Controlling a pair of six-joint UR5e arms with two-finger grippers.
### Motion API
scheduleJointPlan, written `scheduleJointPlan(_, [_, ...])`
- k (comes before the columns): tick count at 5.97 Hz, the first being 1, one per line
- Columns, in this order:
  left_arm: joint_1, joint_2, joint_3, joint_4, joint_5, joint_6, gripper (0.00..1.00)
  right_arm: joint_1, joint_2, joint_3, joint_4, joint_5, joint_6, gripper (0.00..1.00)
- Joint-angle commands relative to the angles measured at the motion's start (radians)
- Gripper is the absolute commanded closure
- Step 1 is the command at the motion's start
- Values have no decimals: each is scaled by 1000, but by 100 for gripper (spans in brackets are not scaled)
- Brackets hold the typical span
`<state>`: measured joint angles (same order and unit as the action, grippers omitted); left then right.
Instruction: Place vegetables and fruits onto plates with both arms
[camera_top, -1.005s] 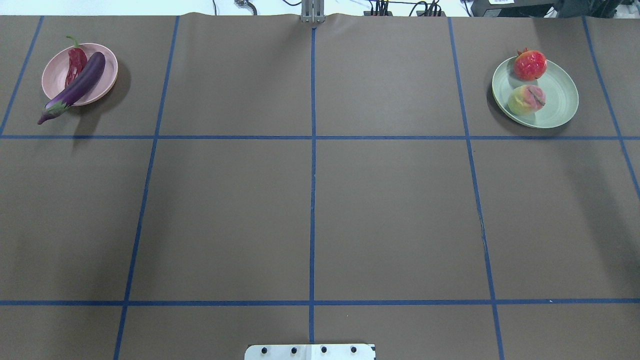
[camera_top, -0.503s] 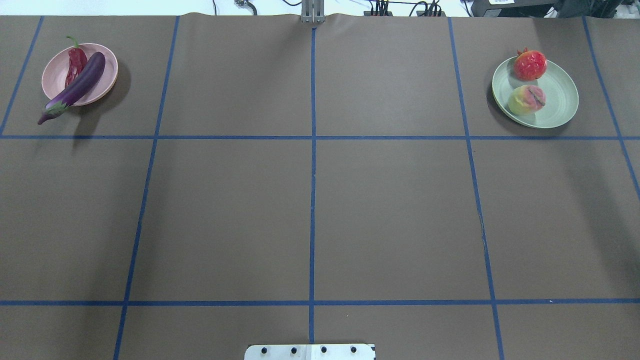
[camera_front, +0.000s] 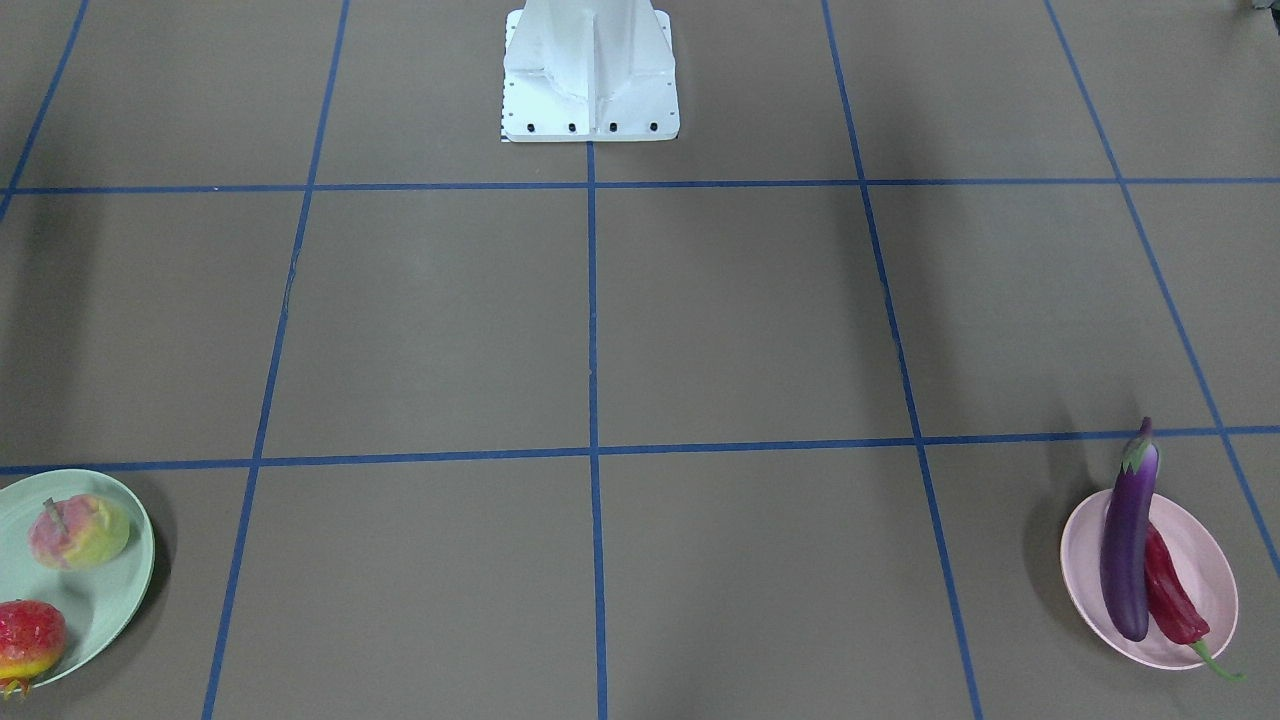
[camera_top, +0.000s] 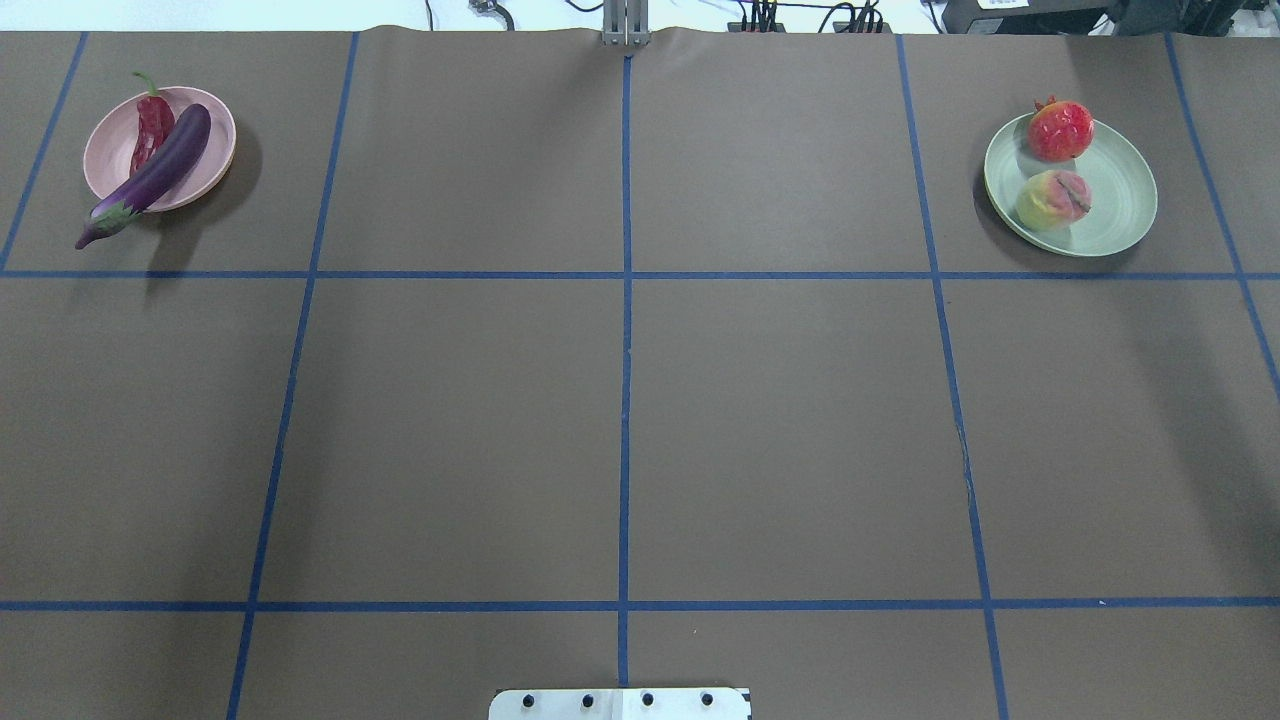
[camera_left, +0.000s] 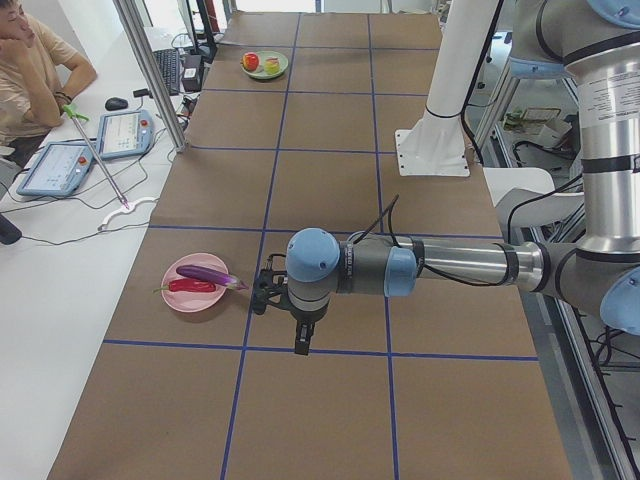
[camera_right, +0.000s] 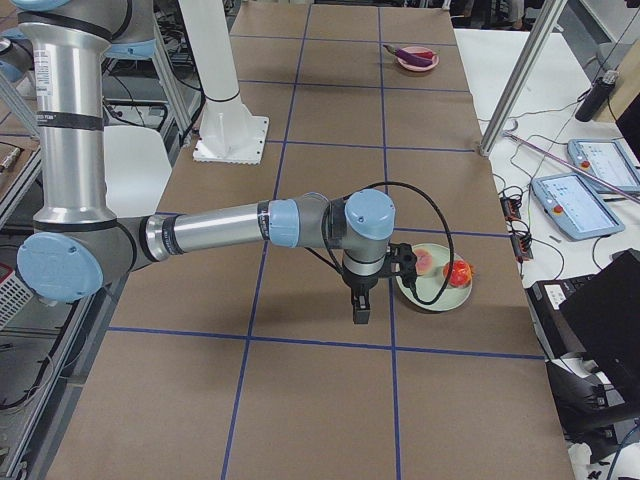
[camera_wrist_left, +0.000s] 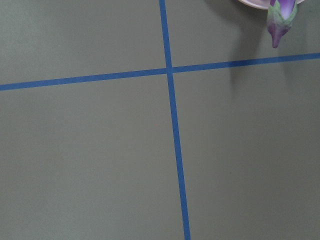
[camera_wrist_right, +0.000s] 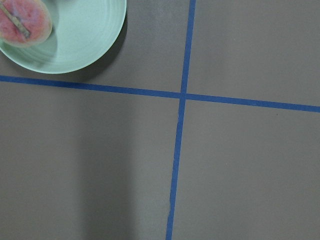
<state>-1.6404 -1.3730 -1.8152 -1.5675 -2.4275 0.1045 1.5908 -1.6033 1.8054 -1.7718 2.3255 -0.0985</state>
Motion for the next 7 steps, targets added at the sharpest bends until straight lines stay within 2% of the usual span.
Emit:
scheduleJointPlan(1, [-4, 9, 8, -3, -56, -3, 0, 0, -14, 0, 2, -3, -4, 0])
scheduleJointPlan(7, [-1, 25, -4, -3, -45, 6, 0, -2, -26, -8, 37, -1, 3, 0])
